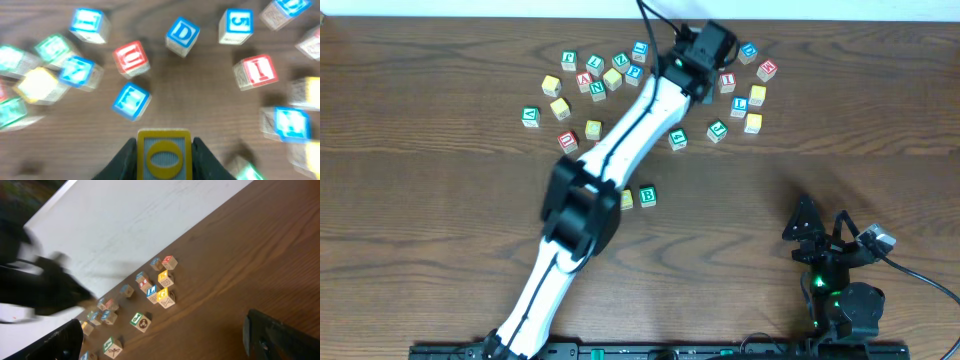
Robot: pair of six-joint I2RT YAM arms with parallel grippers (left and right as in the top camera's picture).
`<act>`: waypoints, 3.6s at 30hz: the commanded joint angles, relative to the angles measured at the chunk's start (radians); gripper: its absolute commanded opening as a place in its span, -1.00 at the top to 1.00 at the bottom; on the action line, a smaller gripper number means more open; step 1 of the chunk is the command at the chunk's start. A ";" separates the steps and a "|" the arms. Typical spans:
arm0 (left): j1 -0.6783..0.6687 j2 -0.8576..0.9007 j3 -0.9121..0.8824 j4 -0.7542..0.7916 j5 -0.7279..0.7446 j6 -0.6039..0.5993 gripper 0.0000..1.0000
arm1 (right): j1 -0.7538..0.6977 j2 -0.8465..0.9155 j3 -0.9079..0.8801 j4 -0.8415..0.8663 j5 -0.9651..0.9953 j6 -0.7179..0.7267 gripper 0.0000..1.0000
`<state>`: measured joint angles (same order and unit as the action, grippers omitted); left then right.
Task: Spell out ROBOT
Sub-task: 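Grasp the second yellow O block with the left gripper and lift, then place the yellow O block right of the B and release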
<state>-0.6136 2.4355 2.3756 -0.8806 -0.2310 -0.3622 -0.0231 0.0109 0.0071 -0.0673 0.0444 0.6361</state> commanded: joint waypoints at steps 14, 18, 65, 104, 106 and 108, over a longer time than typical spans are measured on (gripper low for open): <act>-0.039 -0.306 -0.012 -0.599 0.074 -0.161 0.78 | -0.002 -0.005 -0.002 -0.002 0.005 0.003 -0.99; -0.085 -0.306 -0.062 -0.626 0.079 -0.198 0.80 | -0.002 -0.005 -0.002 -0.002 0.005 0.003 -0.98; -0.105 -0.307 -0.891 0.086 0.237 -0.458 0.66 | -0.002 -0.005 -0.002 -0.002 0.005 0.003 -0.99; 0.005 -0.556 -0.783 0.213 0.209 0.037 -0.23 | -0.002 -0.005 -0.002 -0.002 0.005 0.003 -0.98; 0.039 -0.557 -0.780 0.201 0.209 0.039 -0.24 | -0.002 -0.005 -0.002 -0.002 0.005 0.003 -0.98; 0.083 -0.557 -0.769 0.167 0.218 0.063 -0.24 | -0.002 -0.005 -0.002 -0.002 0.005 0.003 -0.98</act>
<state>-0.5926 1.8832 1.5684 -0.6819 -0.0246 -0.3698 -0.0231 0.0109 0.0071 -0.0669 0.0444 0.6361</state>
